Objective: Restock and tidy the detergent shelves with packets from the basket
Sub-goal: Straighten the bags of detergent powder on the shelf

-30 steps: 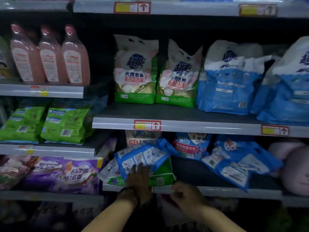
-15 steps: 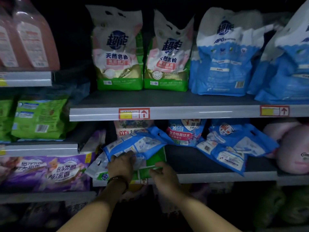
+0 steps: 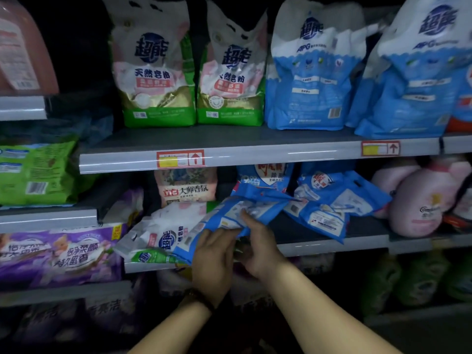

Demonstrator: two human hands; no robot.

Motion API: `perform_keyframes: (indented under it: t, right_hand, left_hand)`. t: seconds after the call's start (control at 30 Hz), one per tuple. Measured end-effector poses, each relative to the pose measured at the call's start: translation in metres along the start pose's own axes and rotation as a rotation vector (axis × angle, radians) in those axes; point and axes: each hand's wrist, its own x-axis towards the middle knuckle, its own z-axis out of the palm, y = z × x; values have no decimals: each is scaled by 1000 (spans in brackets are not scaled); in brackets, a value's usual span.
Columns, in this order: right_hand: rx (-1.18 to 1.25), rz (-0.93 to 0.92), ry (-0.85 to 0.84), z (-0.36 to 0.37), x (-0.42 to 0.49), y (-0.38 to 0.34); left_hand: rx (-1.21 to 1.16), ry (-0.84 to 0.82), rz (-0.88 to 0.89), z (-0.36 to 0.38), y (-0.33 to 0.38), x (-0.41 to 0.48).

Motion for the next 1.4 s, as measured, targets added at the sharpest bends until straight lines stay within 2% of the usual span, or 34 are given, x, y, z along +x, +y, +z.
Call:
perform_keyframes:
  t: [0.1,0.3,0.4,0.47,0.53,0.57,0.63,0.7,0.77,0.87,0.93,0.97,1.03,1.1,1.13,1.2,1.27,1.4]
  right_hand:
    - [24,-56,103,-23,-4,-9]
    - [222,-157,59,-59,7,-42]
    - [281,-178,89,-80,35,-61]
    - [325,-200,131,-98,57,-72]
    - [297,-185,163,-116,72,-72]
    - [206,-159,228,-125,78,-69]
    - [-229,-83,441,-144,87,-62]
    - [-640,-14,520,-169,102,-52]
    - [-708,71,491,-190,118,-41]
    - [-589,186,397,-209,129,-28]
    - [-639,234,375,-201,111,-30]
    - [-705,280,355,-196,101,-33]
    - [-877,422,213,-171,69,-38]
    - [-1076,500,32,-135,39,-40]
    - [-1184,451,-38,-118,28,-38]
    - [-1333,191,-106,-89,25,-25]
    - [-1398,-67,-155,-63,27,-11]
    - [-1679,-464,-89,-23,34,16]
  left_hand:
    - [-12,-35,67,17,13,-4]
    - [31,-66,285,48,29,27]
    - [87,-74,310,70,36,54]
    - [141,-194,318,79,37,70]
    - [202,-412,282,82,32,70]
    - [234,-524,241,81,26,64]
    - [293,-734,116,80,1,41]
    - [266,-812,-14,74,-23,19]
    - [181,-759,-92,65,-37,5]
    - [20,-510,-158,59,-43,-6]
    - [-3,-367,-345,57,-40,-8]
    - [3,-365,-469,55,-40,-9]
    - [25,-488,-743,52,-51,-13]
    - [-134,-586,-997,46,-59,-21]
    - [-283,-577,-1160,41,-60,-24]
    - [-473,-527,-1401,35,-58,-31]
    - [-506,-469,-1429,31,-61,-36]
    - [-523,-402,-1370,16,-72,-33]
